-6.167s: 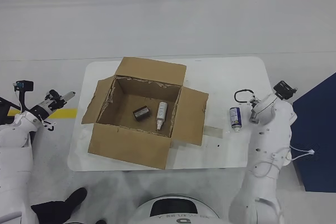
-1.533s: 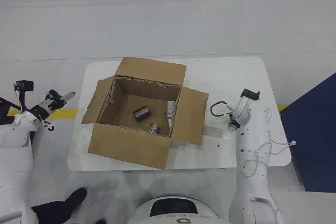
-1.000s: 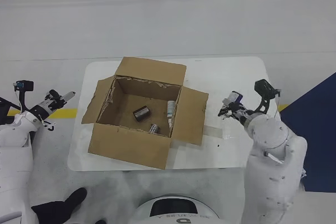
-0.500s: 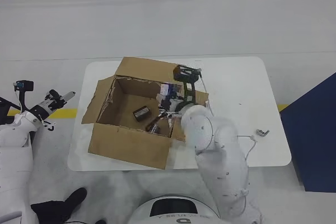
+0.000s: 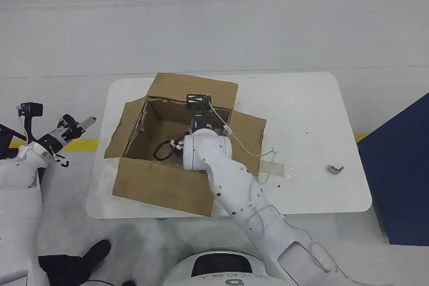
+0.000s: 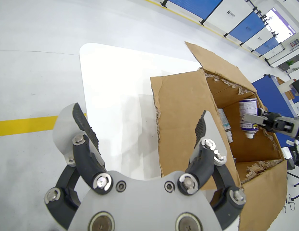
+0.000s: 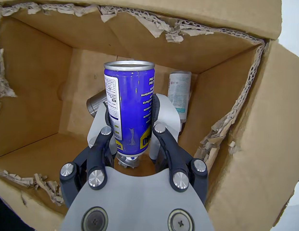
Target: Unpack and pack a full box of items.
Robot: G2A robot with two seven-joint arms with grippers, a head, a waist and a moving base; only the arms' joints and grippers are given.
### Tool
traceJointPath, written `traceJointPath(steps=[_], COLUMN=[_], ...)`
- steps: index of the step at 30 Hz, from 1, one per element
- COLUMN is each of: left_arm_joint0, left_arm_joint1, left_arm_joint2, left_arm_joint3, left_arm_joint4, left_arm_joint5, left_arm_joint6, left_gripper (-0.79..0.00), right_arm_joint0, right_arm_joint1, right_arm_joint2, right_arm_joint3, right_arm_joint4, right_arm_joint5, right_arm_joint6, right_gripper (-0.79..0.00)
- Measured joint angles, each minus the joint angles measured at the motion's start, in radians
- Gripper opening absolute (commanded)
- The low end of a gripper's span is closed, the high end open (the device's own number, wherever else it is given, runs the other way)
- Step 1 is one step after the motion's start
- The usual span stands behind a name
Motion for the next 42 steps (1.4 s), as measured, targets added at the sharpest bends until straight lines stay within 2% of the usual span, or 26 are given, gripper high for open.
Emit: traceJointPath(steps=[1, 12, 15, 18, 22, 25, 27, 31, 37, 42], left_arm_joint0=[0.000, 0.000, 0.000, 0.000, 0.000, 0.000, 0.000, 0.000, 0.000, 0.000], left_arm_joint1=[0.000, 0.000, 0.000, 0.000, 0.000, 0.000, 0.000, 0.000, 0.000, 0.000], left_arm_joint2=[0.000, 0.000, 0.000, 0.000, 0.000, 0.000, 0.000, 0.000, 0.000, 0.000], left_arm_joint3=[0.000, 0.000, 0.000, 0.000, 0.000, 0.000, 0.000, 0.000, 0.000, 0.000], left_arm_joint4=[0.000, 0.000, 0.000, 0.000, 0.000, 0.000, 0.000, 0.000, 0.000, 0.000], left_arm_joint5=[0.000, 0.000, 0.000, 0.000, 0.000, 0.000, 0.000, 0.000, 0.000, 0.000], left_arm_joint6=[0.000, 0.000, 0.000, 0.000, 0.000, 0.000, 0.000, 0.000, 0.000, 0.000], left_gripper=[0.000, 0.000, 0.000, 0.000, 0.000, 0.000, 0.000, 0.000, 0.000, 0.000], right_arm_joint0=[0.001, -0.009, -0.050, -0.138, -0.240, -0.289, -0.305, -0.296, -0.251, -0.197], right_arm_joint1=[-0.006, -0.010, -0.001, 0.019, 0.048, 0.059, 0.062, 0.072, 0.067, 0.053], right_arm_joint2=[0.006, 0.028, 0.048, 0.111, 0.260, 0.395, 0.491, 0.724, 0.992, 1.123], right_arm_joint3=[0.008, -0.045, -0.164, -0.373, -0.623, -0.721, -0.739, -0.693, -0.558, -0.453], right_arm_joint4=[-0.005, -0.034, -0.043, -0.083, -0.091, -0.071, -0.067, -0.067, -0.078, -0.100], right_arm_joint5=[0.001, 0.016, -0.007, -0.032, -0.063, -0.056, -0.061, -0.072, -0.169, -0.215], right_arm_joint6=[-0.001, -0.016, 0.007, 0.032, 0.062, 0.055, 0.060, 0.071, 0.169, 0.215], right_gripper=[-0.003, 0.000, 0.000, 0.000, 0.000, 0.000, 0.000, 0.000, 0.000, 0.000])
